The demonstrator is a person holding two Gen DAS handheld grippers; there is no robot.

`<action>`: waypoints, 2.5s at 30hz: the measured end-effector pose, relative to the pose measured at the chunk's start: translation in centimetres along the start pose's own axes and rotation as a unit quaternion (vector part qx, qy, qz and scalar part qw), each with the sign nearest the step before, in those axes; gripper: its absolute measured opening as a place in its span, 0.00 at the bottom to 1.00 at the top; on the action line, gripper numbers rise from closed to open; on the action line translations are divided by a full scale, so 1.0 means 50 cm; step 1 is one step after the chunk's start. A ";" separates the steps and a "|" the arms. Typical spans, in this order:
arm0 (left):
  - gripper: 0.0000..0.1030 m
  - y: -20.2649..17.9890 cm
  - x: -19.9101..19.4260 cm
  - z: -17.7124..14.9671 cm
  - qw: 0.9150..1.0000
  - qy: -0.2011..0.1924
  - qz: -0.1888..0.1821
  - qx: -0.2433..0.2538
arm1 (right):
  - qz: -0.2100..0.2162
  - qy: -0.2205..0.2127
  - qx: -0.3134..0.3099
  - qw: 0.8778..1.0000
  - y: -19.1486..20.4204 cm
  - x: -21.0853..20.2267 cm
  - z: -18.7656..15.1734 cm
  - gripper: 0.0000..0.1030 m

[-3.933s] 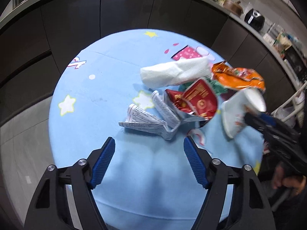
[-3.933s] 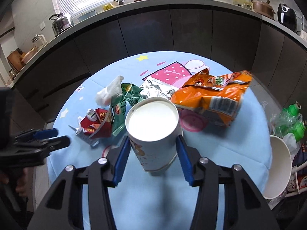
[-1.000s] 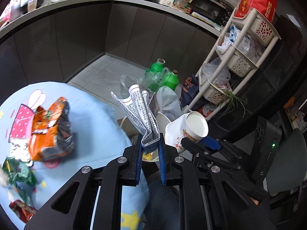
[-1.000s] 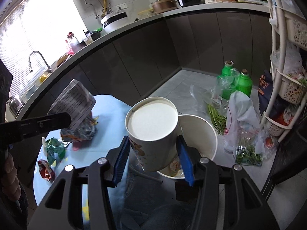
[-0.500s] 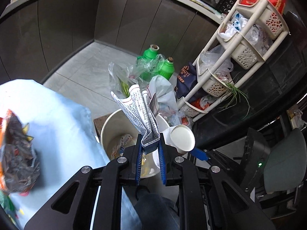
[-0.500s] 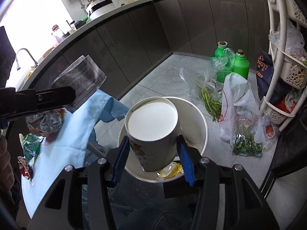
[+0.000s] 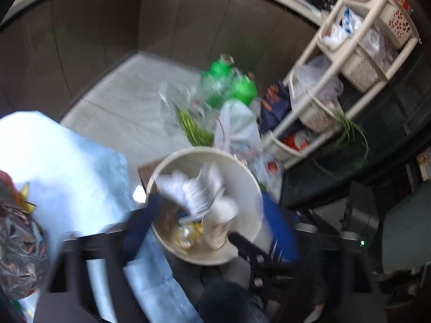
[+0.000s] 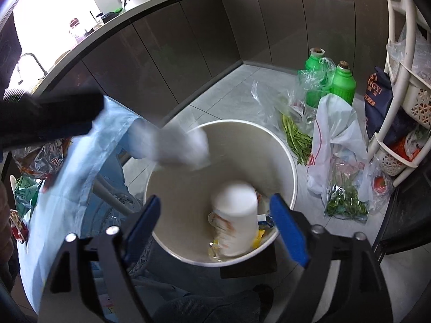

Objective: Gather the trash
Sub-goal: 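Open both tools over the white bin to drop cup and paper, then move both open tools back over the table, then grasp the red wrapper with the left tool while the right tool grasps the green packet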

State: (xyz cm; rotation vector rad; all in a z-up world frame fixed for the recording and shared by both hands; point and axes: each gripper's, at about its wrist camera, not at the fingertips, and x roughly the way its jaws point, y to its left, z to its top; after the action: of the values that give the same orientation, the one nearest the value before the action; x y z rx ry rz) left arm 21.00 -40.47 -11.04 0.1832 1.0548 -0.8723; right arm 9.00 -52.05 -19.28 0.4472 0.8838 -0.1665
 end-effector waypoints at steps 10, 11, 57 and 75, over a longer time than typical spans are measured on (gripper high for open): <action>0.92 -0.007 -0.047 0.004 0.999 -0.032 0.029 -0.002 | -0.006 -0.012 -0.012 1.000 0.008 -0.033 -0.005 0.96; 0.92 -0.007 -0.052 0.003 0.999 -0.033 0.029 -0.002 | -0.006 -0.013 -0.012 1.000 0.011 -0.037 -0.004 0.96; 0.91 0.401 -0.546 -0.489 0.938 -0.081 0.153 -0.301 | 0.161 0.015 -0.219 0.962 0.555 -0.165 -0.040 0.96; 0.15 0.513 -0.441 -0.480 0.943 -0.054 0.064 -0.322 | 0.177 0.071 -0.284 0.940 0.705 -0.053 -0.040 0.61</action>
State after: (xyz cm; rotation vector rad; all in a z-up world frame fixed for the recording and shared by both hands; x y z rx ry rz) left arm 18.20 0.89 -12.00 -0.3403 1.1586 -0.3821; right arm 17.26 -19.71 -7.45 0.0700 0.9305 0.4504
